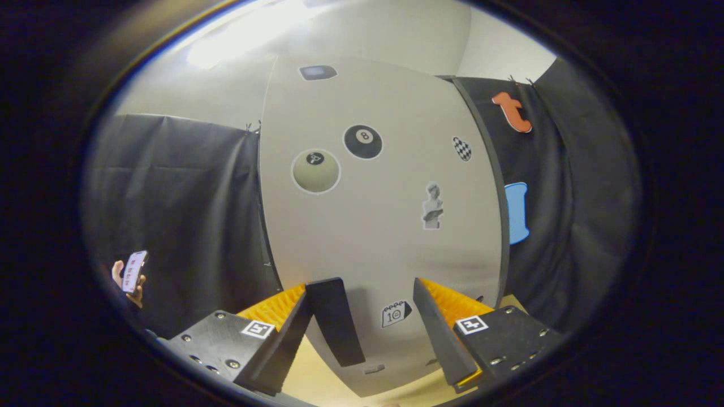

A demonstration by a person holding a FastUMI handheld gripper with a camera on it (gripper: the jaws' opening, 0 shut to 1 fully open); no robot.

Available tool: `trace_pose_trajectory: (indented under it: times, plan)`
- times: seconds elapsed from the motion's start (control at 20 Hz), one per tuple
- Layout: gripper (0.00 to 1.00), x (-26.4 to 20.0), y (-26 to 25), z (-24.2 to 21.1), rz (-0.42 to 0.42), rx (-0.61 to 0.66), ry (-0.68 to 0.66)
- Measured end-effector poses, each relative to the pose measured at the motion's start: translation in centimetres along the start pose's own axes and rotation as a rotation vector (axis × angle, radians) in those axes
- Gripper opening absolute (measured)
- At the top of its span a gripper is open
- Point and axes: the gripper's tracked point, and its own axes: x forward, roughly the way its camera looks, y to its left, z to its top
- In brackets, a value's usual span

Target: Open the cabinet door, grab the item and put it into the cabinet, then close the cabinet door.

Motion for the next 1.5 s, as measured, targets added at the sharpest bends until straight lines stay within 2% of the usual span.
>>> trace_pose_trajectory:
  times: [0.15,0.35,0.6,0.85,1.5]
  plan:
    - [1.0,2.2,1.0,-0.2,0.01,0.003,0.0]
    - [1.0,5.3,1.8,-0.3,-0.014,-0.03,-0.01]
    - [1.0,8.5,2.8,-0.8,-0.027,-0.008,0.002]
    - [1.0,10.4,2.8,-0.8,-0.082,-0.059,-0.029]
    - [1.0,13.8,2.5,-0.7,-0.221,-0.08,-0.071]
